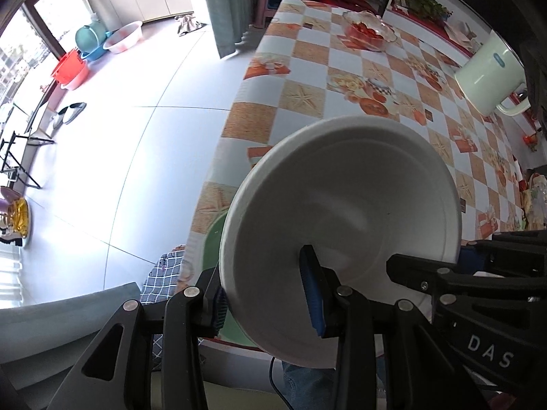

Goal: Organize plates and bowls
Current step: 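Carry the white bowl stack with both tools over the green plate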

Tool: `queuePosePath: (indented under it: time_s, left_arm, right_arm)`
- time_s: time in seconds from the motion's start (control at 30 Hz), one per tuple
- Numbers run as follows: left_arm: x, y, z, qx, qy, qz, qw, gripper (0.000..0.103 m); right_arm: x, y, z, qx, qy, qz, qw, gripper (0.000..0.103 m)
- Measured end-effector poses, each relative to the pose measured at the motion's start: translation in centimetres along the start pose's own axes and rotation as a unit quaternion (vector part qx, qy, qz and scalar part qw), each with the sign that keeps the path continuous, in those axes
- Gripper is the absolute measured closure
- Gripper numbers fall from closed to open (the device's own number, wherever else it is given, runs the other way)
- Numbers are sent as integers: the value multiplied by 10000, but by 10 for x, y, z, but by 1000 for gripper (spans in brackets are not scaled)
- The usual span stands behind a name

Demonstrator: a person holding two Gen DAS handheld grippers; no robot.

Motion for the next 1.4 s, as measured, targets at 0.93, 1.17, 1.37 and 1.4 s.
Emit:
queuePosePath:
  time_s: [0.93,1.17,1.37,1.4]
  left_arm:
    - [-36,-12,-28,127,294,-338,9989,63]
    - [-36,-14,-29,164,318,-354,9987,63]
    - [-36,-16,-31,191,353,-387,9984,63]
    - [-36,-16,-31,198,356,-391,9984,63]
  right_arm:
    - [-4,-33,-27,113,229,-420,9988,78]
    - [-3,-36,-29,115,242,-466,9986,78]
    - [-1,-39,-30,119,250,-515,9983,78]
    - [-1,-40,-30,124,247,-525,9982,78]
Point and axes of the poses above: each gripper's, at about its wrist camera, not at the fingertips, and y roughly against the way its jaws point, z to its right, x to its top, the point moved 7 cm from there along -y, roughly the way its jaws point, and after that the axes turned 10 degrees about -z, right-handed, at the moved point
